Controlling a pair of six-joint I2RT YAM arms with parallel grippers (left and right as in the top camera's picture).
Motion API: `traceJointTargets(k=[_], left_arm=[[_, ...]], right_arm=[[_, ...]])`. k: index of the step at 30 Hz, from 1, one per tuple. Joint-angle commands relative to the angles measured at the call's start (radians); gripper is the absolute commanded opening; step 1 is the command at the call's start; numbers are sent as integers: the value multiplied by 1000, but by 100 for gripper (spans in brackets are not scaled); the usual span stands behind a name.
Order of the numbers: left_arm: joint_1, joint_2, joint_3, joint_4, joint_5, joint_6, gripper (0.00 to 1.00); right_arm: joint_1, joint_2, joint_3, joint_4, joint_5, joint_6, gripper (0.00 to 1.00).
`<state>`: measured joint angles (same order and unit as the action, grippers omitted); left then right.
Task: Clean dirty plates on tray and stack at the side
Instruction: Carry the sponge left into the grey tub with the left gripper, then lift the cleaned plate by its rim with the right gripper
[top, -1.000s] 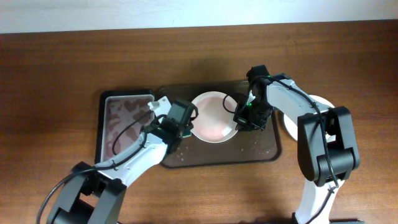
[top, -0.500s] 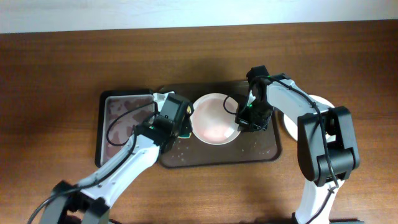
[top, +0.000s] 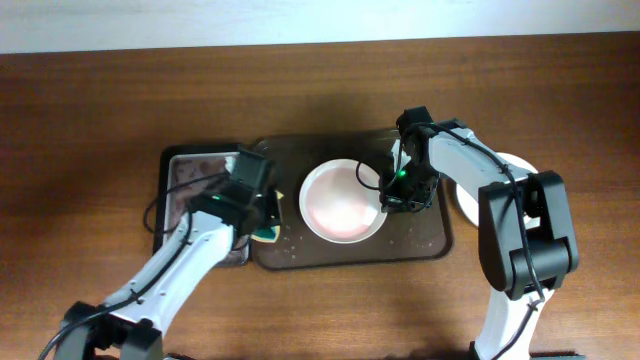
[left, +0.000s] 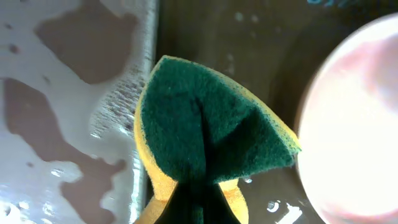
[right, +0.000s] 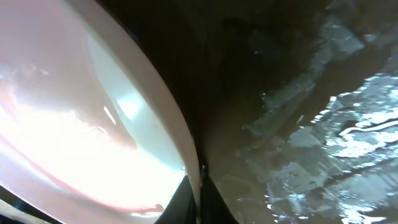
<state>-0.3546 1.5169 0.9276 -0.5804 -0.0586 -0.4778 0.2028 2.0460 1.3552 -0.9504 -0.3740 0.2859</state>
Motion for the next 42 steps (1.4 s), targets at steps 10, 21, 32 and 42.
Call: traceJointTargets(k=[10, 21, 32, 42], left_arm=[[249, -57, 11, 3, 71, 185, 0], [290, -53, 9, 24, 71, 313, 0], [290, 103, 9, 125, 71, 315, 0], [290, 180, 9, 192, 82, 316, 0]], right_arm=[[-32, -265, 10, -23, 217, -95, 4], [57, -461, 10, -18, 601, -87, 4], [303, -469, 10, 41, 976, -61, 4], [449, -469, 10, 81, 1248, -60, 4]])
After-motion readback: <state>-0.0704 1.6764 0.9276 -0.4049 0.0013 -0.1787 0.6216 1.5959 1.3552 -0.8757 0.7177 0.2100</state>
